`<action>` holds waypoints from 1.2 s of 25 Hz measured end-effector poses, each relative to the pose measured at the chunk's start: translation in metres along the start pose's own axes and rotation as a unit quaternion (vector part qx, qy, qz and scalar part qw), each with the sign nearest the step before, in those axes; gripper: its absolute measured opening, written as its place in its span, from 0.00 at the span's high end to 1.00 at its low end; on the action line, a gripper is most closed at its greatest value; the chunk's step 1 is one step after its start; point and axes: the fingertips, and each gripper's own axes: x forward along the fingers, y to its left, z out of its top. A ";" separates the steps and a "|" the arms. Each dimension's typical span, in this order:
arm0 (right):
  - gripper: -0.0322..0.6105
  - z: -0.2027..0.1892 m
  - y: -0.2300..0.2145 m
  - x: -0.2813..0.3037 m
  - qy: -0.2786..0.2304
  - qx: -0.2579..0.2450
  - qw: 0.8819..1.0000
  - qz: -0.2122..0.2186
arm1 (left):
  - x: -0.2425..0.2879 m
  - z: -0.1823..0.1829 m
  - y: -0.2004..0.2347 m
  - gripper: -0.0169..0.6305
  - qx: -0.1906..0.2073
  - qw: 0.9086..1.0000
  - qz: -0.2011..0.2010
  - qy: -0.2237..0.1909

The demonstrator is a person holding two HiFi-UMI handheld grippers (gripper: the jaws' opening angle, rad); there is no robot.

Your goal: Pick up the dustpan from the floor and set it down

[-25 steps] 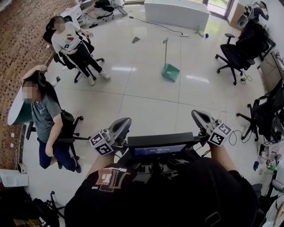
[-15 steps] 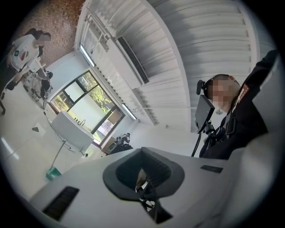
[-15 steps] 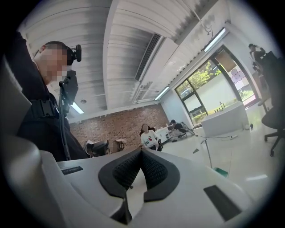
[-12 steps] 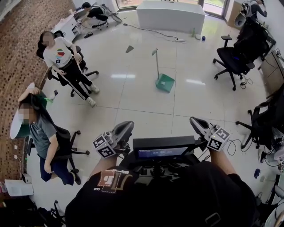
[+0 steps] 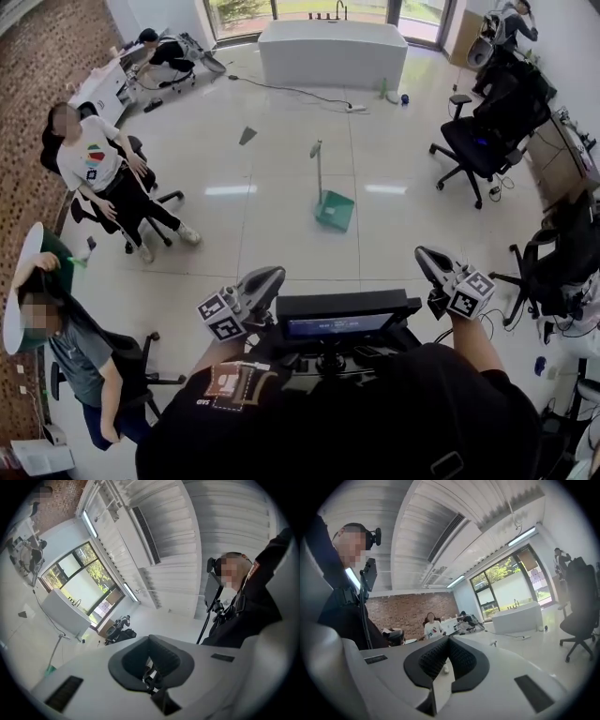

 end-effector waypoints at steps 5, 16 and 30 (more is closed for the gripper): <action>0.93 0.042 -0.017 0.165 -0.008 -0.011 1.000 -0.017 | -0.010 0.100 0.150 0.97 0.004 0.999 -0.023 0.023; 0.93 0.075 -0.233 0.350 0.006 -0.011 0.999 0.036 | 0.153 0.143 0.388 0.96 -0.009 0.999 0.004 0.035; 0.93 0.195 -0.598 0.510 0.022 0.004 0.993 0.118 | 0.460 0.178 0.651 0.96 -0.028 0.991 0.112 0.074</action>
